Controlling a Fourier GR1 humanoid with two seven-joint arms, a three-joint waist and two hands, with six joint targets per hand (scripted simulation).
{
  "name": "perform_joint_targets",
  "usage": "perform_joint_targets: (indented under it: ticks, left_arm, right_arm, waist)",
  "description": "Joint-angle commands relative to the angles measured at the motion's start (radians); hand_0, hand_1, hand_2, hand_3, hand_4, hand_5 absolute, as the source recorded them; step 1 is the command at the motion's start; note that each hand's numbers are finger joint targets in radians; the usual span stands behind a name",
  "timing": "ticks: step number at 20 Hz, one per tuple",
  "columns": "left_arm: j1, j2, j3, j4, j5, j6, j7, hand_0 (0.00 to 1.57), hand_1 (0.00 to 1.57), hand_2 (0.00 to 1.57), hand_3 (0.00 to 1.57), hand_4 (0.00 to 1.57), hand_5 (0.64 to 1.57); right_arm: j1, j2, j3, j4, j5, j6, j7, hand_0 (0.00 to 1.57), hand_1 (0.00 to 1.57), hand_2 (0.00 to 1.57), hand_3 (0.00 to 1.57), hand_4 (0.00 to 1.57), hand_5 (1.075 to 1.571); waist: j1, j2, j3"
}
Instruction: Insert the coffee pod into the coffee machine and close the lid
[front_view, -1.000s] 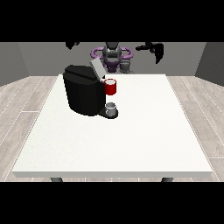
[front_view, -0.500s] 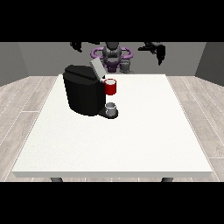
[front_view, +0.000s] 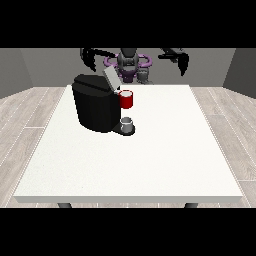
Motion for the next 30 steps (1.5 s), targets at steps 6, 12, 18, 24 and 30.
perform_joint_targets:
  ticks: [6, 12, 18, 24, 30]
  left_arm:
    - [0.065, 0.012, -0.055, -0.158, 0.029, 0.047, 0.06, 0.0, 0.0, 0.0, 0.0, 0.0, 1.571]
    - [0.068, 0.072, -0.022, -0.186, 0.077, 0.042, 0.079, 0.0, 0.0, 0.0, 0.0, 0.0, 1.571]
    - [0.094, 0.077, -0.025, -0.158, 0.07, 0.066, -0.014, 0.0, 0.0, 0.0, 0.0, 0.0, 1.571]
    - [0.081, 0.086, -0.045, -0.172, 0.059, 0.079, 0.005, 0.0, 0.0, 0.0, 0.0, 0.0, 1.571]
    - [0.127, 0.101, -0.05, -0.152, 0.073, 0.049, -0.029, 0.0, 0.0, 0.0, 0.0, 0.0, 1.571]
  right_arm:
    - [-0.117, 0.032, 0.011, 0.123, 0.033, -0.008, -0.038, 0.0, 0.0, 0.0, 0.0, 0.0, 1.571]
    - [-0.152, 0.027, 0.03, 0.164, 0.053, 0.029, -0.045, 0.0, 0.0, 0.0, 0.0, 0.0, 1.571]
    - [-0.193, 0.034, 0.025, 0.203, 0.072, 0.026, -0.081, 0.0, 0.0, 0.0, 0.0, 0.0, 1.571]
    - [-0.254, 0.033, 0.014, 0.248, 0.094, 0.001, -0.099, 0.0, 0.0, 0.0, 0.0, 0.0, 1.571]
    - [-0.239, 0.076, 0.048, 0.238, 0.103, 0.006, -0.087, 0.0, 0.0, 0.0, 0.0, 0.0, 1.571]
  waist:
    - [-0.037, 0.077, -0.0003]
    - [-0.05, 0.09, -0.0003]
    - [-0.061, 0.138, -0.0003]
    - [-0.033, 0.169, -0.0003]
    - [-0.052, 0.139, -0.0006]
